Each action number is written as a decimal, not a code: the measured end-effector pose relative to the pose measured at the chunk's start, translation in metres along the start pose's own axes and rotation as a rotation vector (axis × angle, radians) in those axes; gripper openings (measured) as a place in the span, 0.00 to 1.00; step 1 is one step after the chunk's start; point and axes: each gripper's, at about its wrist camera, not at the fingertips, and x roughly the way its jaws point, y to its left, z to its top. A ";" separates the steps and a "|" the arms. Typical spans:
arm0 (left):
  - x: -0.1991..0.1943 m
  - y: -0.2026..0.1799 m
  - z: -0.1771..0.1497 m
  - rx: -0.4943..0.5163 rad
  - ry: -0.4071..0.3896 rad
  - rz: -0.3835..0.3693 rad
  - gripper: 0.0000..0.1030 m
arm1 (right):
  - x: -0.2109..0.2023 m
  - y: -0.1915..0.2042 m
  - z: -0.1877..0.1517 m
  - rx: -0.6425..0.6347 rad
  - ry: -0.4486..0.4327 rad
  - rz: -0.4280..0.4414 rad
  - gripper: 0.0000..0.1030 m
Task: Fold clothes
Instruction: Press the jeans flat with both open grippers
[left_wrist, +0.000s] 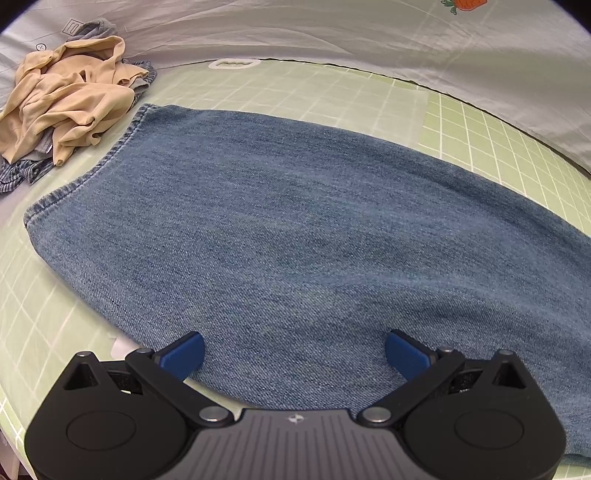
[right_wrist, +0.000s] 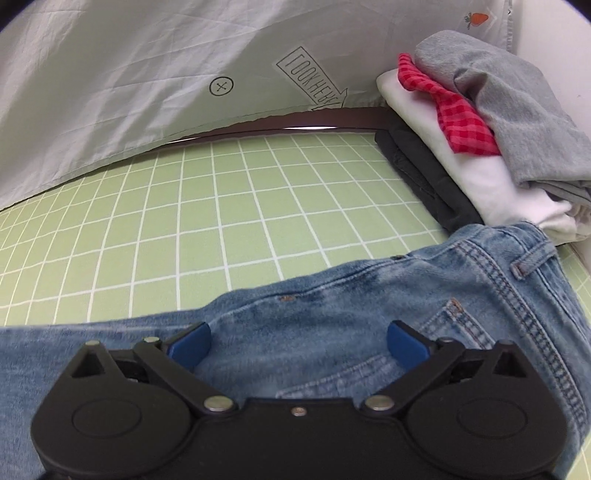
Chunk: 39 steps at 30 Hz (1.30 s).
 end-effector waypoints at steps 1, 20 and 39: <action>0.000 0.000 -0.001 0.000 -0.004 0.000 1.00 | -0.011 0.002 -0.008 -0.013 -0.008 0.013 1.00; -0.016 0.050 -0.021 0.005 -0.068 -0.109 1.00 | -0.120 0.042 -0.126 -0.081 0.070 0.043 1.00; 0.000 0.216 0.010 -0.181 -0.089 -0.054 1.00 | -0.170 0.188 -0.151 -0.192 0.020 -0.059 1.00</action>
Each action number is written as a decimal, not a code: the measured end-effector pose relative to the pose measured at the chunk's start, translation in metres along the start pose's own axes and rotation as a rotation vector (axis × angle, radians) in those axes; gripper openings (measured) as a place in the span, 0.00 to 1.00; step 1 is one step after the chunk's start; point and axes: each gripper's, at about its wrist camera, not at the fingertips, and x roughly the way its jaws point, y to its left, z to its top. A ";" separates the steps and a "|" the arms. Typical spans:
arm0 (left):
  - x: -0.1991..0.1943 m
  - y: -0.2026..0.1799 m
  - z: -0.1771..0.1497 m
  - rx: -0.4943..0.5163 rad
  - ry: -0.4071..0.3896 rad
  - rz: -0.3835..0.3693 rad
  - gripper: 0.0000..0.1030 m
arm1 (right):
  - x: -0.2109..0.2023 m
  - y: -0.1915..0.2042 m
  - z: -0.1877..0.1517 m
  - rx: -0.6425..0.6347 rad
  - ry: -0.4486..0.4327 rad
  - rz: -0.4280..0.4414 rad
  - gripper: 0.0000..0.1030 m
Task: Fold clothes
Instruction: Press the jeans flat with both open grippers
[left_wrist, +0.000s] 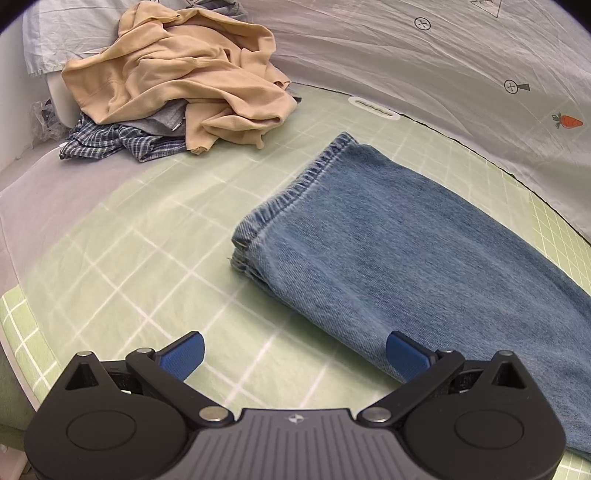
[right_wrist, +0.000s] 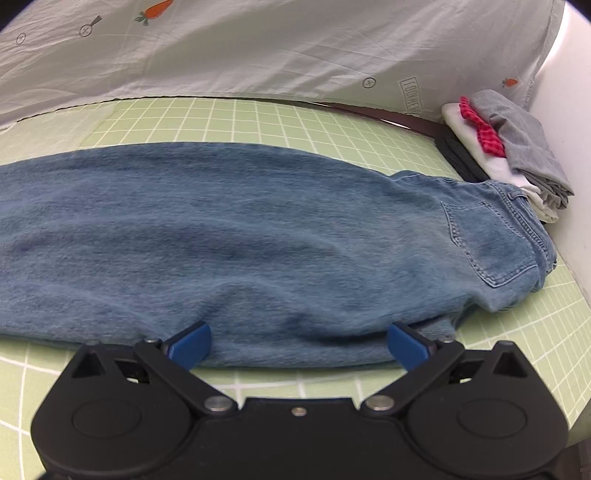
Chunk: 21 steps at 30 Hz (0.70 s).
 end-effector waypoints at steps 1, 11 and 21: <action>0.003 0.003 0.004 0.002 0.002 -0.006 1.00 | -0.002 0.006 0.000 -0.005 0.001 -0.007 1.00; 0.031 0.018 0.028 0.048 0.015 -0.058 1.00 | -0.008 0.026 -0.005 0.070 0.053 -0.097 1.00; 0.038 0.002 0.029 0.157 -0.026 -0.018 0.86 | -0.013 0.041 -0.006 -0.021 0.071 -0.126 1.00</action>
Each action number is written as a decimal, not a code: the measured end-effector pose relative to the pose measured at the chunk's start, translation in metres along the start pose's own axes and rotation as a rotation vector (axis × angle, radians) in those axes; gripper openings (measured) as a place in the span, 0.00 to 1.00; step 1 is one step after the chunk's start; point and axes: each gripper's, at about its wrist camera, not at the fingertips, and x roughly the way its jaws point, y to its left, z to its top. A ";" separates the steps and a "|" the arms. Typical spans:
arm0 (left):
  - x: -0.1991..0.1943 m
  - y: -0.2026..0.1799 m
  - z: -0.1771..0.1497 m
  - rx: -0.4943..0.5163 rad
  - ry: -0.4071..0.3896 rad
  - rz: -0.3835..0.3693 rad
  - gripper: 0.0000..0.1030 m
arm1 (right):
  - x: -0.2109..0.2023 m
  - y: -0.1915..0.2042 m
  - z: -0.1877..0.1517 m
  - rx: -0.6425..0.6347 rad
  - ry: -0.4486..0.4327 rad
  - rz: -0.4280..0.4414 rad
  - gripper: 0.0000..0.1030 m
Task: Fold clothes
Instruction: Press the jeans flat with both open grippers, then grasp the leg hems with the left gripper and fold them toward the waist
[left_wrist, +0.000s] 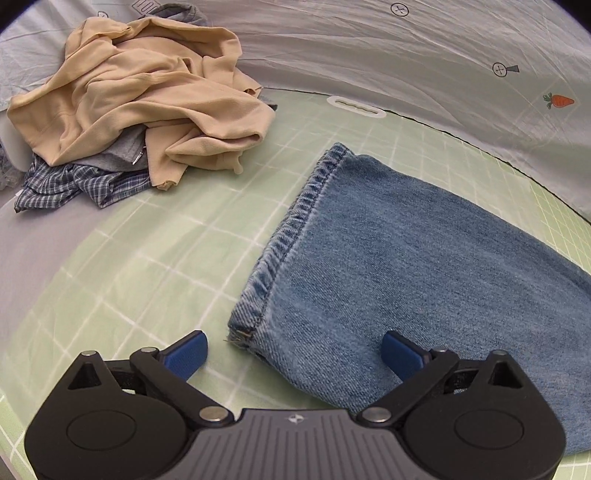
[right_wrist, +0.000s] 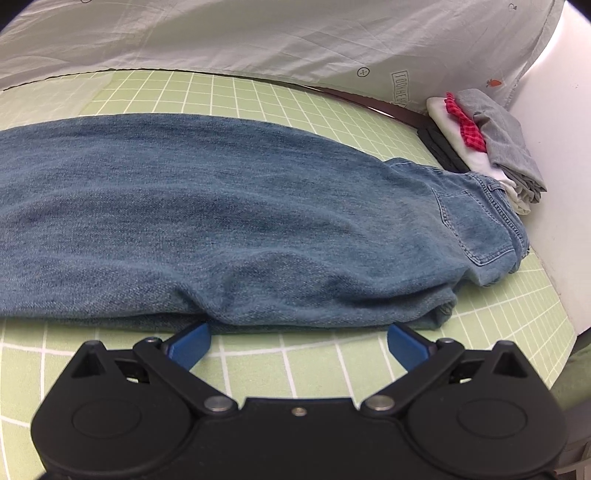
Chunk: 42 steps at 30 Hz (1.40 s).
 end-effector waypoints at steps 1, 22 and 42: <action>-0.001 -0.002 0.000 0.010 -0.010 0.004 0.82 | 0.000 0.000 0.001 -0.008 0.000 0.002 1.00; -0.074 -0.165 0.017 0.183 -0.168 -0.375 0.17 | 0.023 -0.094 0.030 0.061 -0.098 0.030 1.00; -0.047 -0.233 -0.054 0.306 0.068 -0.519 0.69 | 0.061 -0.131 0.028 0.105 -0.052 0.106 1.00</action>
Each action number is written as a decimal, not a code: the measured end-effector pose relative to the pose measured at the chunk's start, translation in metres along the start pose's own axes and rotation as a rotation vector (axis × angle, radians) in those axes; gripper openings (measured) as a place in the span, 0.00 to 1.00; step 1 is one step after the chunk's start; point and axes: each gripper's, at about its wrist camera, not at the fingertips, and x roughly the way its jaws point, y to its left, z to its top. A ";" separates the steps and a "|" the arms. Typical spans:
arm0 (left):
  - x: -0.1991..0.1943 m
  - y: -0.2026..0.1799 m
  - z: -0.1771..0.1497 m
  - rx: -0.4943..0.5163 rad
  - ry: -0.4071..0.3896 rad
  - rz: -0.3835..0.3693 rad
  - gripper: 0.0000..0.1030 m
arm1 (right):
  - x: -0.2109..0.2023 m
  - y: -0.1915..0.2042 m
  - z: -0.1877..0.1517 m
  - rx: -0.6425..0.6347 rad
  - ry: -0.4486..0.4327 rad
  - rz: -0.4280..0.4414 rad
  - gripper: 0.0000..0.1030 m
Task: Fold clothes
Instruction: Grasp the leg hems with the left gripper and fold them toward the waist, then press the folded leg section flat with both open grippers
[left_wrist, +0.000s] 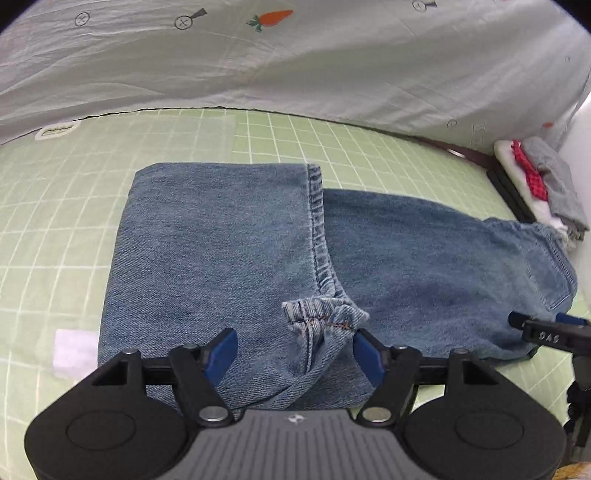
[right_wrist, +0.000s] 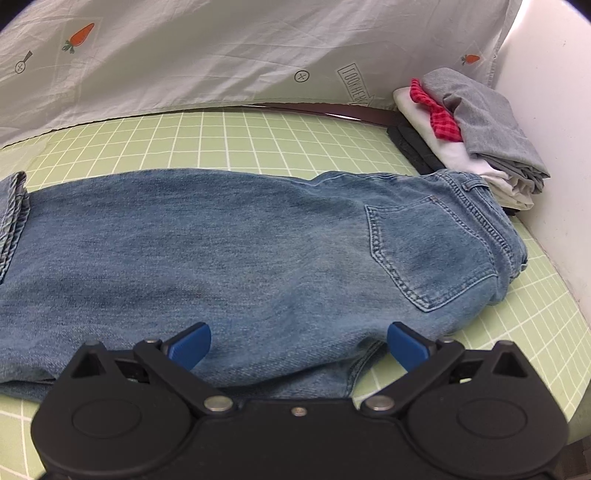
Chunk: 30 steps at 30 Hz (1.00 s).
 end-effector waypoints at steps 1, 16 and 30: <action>-0.007 0.003 0.002 -0.022 -0.026 -0.017 0.70 | 0.000 0.001 0.000 -0.002 0.003 0.003 1.00; 0.008 0.008 0.006 -0.048 0.067 0.121 0.70 | 0.004 -0.030 -0.016 0.116 0.055 0.006 1.00; 0.040 -0.018 0.004 0.059 0.194 0.325 0.98 | 0.031 -0.123 -0.012 0.521 0.035 0.054 1.00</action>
